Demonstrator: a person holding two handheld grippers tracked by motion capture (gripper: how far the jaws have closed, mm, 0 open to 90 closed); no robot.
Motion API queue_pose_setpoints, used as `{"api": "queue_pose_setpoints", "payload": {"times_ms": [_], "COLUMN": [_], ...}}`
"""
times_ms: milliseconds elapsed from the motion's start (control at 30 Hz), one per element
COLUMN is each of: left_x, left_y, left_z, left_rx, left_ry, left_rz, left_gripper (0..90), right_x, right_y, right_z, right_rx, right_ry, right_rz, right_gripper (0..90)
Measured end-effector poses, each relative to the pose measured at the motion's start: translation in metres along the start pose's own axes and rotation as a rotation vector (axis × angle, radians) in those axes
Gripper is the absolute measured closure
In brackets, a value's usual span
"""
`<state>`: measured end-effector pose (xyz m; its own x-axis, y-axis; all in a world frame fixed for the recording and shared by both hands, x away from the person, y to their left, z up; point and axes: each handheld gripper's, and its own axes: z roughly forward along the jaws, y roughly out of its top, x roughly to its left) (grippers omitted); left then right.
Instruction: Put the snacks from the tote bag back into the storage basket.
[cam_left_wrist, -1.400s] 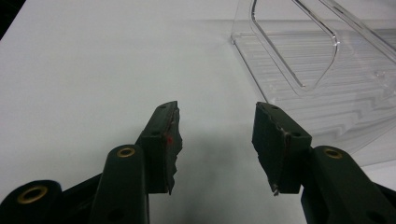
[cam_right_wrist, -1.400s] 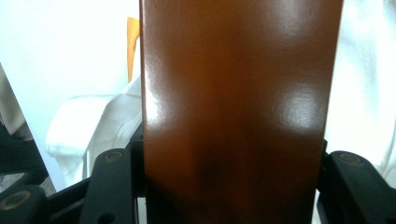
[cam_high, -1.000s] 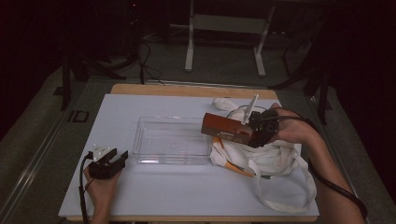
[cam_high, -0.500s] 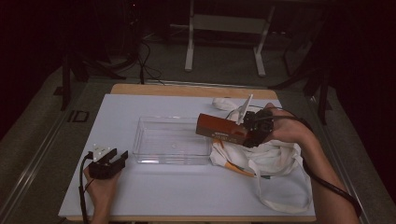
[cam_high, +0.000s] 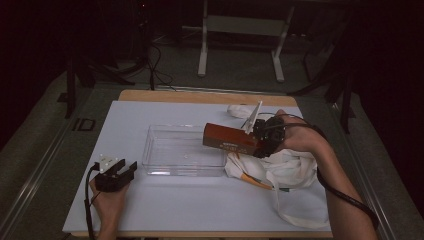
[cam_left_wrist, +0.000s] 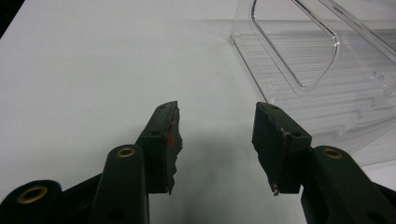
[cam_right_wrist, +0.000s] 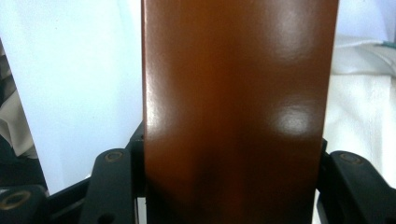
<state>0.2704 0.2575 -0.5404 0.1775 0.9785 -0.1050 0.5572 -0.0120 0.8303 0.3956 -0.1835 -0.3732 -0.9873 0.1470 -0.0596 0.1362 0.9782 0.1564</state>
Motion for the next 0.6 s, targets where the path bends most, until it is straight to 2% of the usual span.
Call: {"api": "queue_pose_setpoints", "payload": {"times_ms": [600], "left_x": [0.0], "left_y": [0.0], "left_z": [0.0], "left_rx": [0.0], "left_ry": [0.001], "left_rz": [-0.004], "left_gripper": [51.6], "right_x": [0.002], "right_y": [0.016], "right_z": [0.007], "right_rx": [-0.007], "right_ry": [0.007], "right_rz": [-0.031], "right_gripper": [43.2]}}
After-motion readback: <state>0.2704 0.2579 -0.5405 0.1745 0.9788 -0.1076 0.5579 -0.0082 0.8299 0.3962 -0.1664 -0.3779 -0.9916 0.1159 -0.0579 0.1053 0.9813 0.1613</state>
